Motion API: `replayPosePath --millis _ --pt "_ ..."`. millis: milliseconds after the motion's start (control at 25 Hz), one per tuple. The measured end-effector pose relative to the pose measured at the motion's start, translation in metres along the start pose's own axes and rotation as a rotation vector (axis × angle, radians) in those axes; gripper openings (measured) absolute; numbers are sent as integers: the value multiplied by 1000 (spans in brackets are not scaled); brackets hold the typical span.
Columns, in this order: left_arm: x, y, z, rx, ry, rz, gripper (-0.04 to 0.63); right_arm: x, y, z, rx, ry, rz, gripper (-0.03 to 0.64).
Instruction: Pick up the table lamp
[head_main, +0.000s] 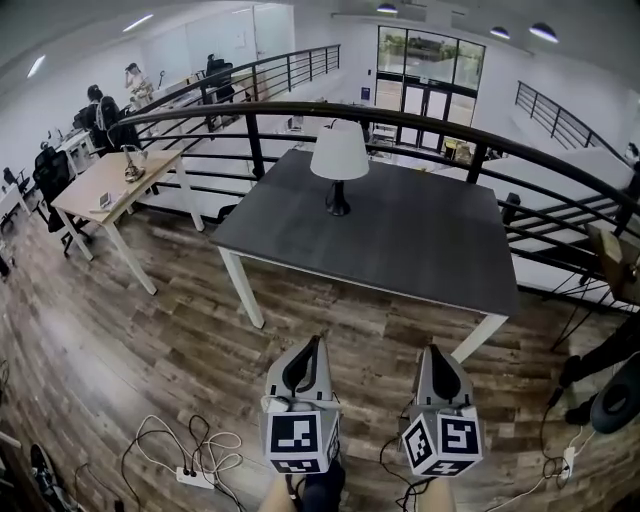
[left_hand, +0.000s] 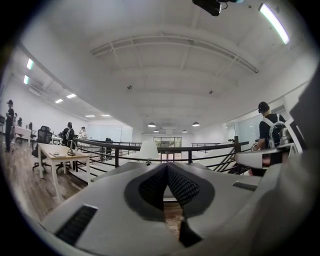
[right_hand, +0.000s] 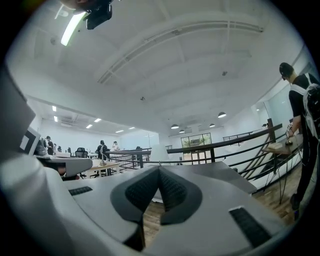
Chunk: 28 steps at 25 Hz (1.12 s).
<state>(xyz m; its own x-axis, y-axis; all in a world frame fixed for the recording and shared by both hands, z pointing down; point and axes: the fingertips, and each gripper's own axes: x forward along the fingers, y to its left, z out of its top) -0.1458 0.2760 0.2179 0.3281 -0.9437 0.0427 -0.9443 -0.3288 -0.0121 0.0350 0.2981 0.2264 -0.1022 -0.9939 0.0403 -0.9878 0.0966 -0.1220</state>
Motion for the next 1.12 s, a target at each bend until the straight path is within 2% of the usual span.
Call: replayPosePath --millis 320,680,1120 --pt "80 50 13 16 -26 -30 17 90 13 12 -14 -21 -19 8" --pt "128 86 6 -5 -18 -25 17 148 23 2 -11 8 -25 8" --pt "195 104 -12 -17 22 10 17 221 6 -13 7 41 -8 8"
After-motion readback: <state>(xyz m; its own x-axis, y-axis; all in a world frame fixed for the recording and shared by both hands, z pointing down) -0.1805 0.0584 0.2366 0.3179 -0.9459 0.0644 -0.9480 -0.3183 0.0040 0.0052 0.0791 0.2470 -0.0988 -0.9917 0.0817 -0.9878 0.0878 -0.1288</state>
